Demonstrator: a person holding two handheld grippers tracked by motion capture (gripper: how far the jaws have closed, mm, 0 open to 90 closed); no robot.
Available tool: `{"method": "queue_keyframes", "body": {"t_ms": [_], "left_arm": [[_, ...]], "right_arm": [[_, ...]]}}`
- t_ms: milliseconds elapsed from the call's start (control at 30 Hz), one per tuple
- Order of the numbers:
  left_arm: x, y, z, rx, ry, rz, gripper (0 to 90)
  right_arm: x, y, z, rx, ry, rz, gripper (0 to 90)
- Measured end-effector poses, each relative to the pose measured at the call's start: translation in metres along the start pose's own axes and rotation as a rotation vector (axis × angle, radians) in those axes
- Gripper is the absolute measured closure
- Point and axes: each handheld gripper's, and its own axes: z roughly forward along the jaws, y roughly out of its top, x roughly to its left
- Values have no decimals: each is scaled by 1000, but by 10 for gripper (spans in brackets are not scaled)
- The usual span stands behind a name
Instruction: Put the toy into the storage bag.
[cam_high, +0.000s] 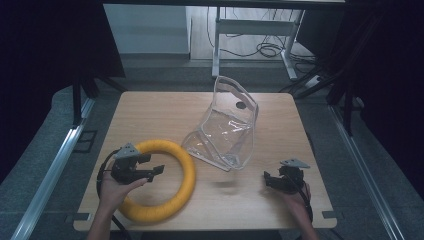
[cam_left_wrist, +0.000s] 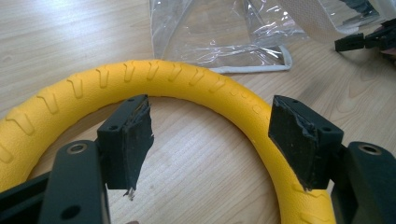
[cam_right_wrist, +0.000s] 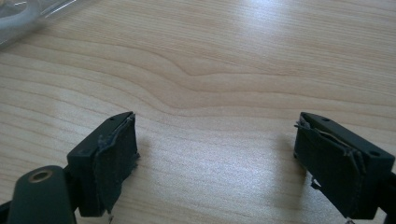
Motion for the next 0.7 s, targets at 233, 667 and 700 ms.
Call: {"method": "queue_keyframes", "body": {"t_ms": [233,667,700], "left_arm": [[-2,1,1,12,2,-2,328],[-31,6,-1,100,-88,102,328],[-32,6,0,111,-90,107,327]], "right_arm": [[0,0,0,-1,2,1,139],[-1,1,1,-2,1,-1,142],[-1,1,1,-4,2,-1,142]]}}
